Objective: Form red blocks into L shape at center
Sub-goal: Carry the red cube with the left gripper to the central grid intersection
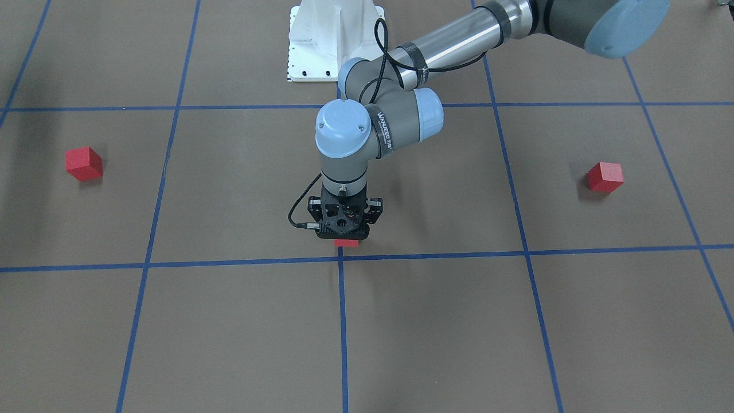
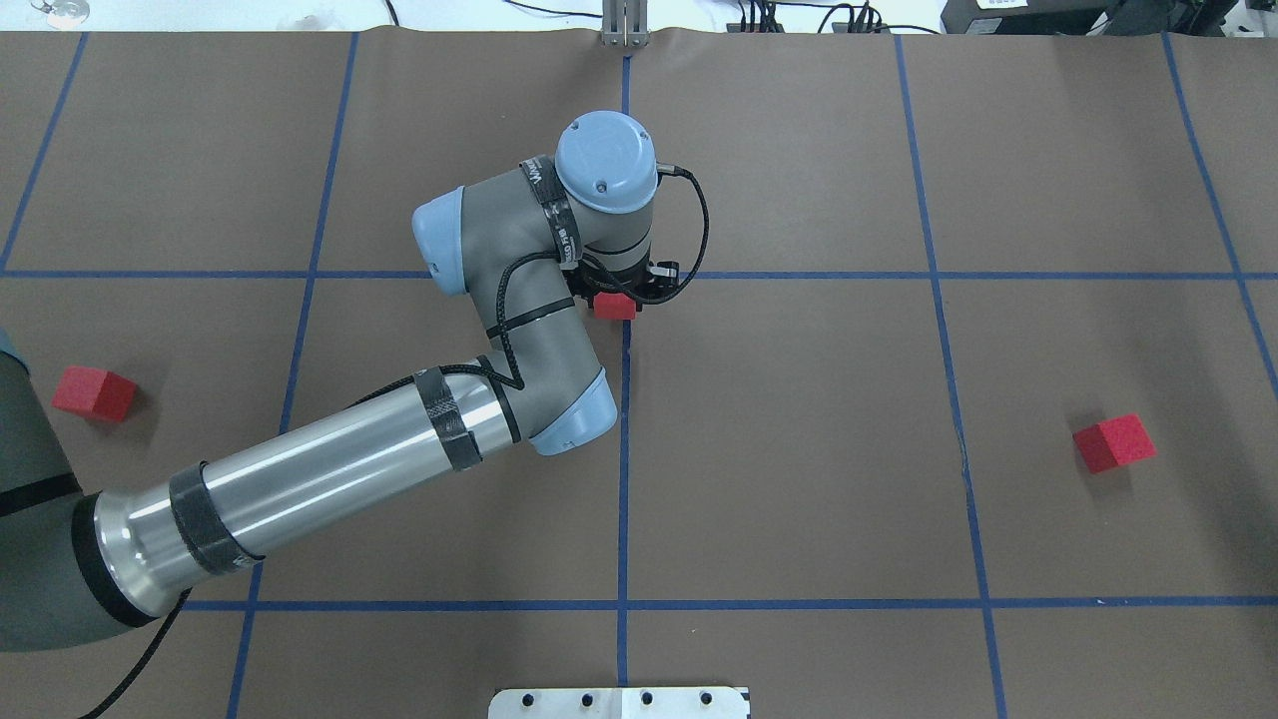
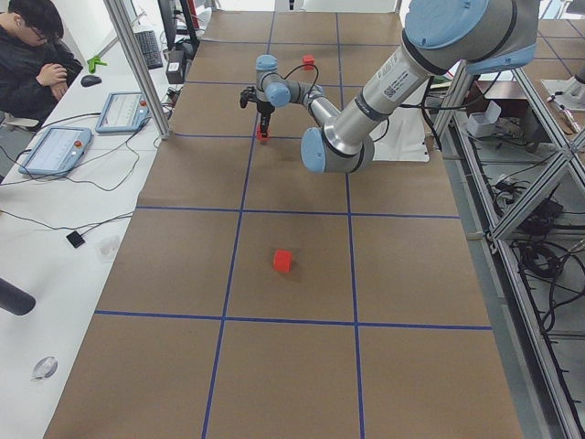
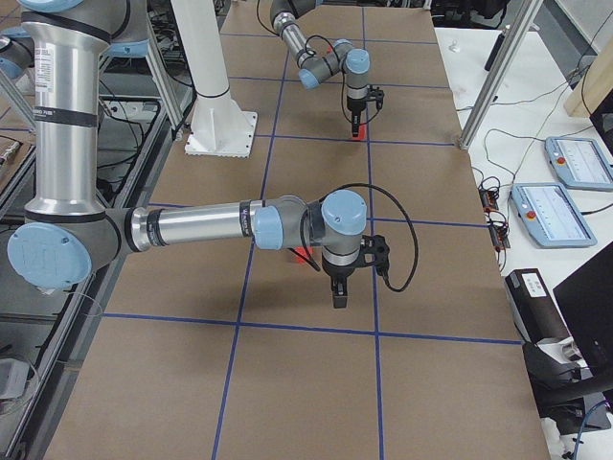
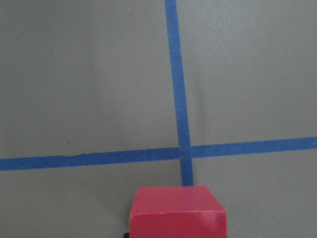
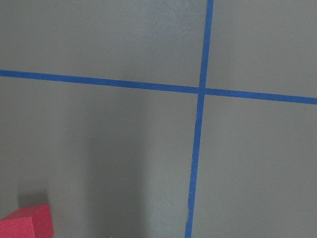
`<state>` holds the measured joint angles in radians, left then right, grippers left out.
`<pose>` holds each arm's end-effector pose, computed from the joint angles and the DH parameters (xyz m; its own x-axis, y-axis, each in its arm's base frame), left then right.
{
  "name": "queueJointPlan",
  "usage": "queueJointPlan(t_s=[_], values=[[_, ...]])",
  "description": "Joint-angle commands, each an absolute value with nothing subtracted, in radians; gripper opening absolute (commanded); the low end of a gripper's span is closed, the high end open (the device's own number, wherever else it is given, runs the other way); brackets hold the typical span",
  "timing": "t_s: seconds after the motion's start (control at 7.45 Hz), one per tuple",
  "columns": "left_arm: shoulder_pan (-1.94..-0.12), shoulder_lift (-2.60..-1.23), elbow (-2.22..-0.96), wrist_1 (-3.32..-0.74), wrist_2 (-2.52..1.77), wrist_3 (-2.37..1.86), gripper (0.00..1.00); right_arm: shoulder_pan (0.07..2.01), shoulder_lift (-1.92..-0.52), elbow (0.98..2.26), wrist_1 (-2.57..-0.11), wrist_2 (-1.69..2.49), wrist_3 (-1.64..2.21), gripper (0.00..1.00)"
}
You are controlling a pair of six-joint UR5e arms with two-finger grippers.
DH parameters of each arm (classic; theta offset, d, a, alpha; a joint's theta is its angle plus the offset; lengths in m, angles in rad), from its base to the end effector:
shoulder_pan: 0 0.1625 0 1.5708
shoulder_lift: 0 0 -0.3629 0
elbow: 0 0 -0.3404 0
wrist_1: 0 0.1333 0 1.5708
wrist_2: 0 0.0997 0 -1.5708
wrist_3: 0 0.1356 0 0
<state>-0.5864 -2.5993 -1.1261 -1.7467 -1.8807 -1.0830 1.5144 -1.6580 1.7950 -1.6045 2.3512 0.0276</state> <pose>0.5789 -0.4950 0.1871 0.6985 0.0718 -0.7120 0.0280 0.9914 0.1275 0.0145 -0.4162 0.5631 0.7067 -0.0850 0.7024 0.0366 0.9958 0.0838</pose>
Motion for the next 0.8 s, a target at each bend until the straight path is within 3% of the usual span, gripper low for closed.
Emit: queueJointPlan(t_s=[0.0,0.4,0.67], values=[[-0.586,-2.603,-1.117,-1.763,-1.881,-1.085,0.0,1.514,-1.654,1.793,-1.606,2.35,0.028,1.0],[-0.584,-2.602,-1.117,-1.764,-1.881,-1.083,0.0,1.514,-1.654,1.792,-1.606,2.35,0.028,1.0],[-0.58,-2.602,-1.117,-1.764,-1.881,-1.083,0.2,1.514,-1.654,1.792,-1.606,2.35,0.028,1.0]])
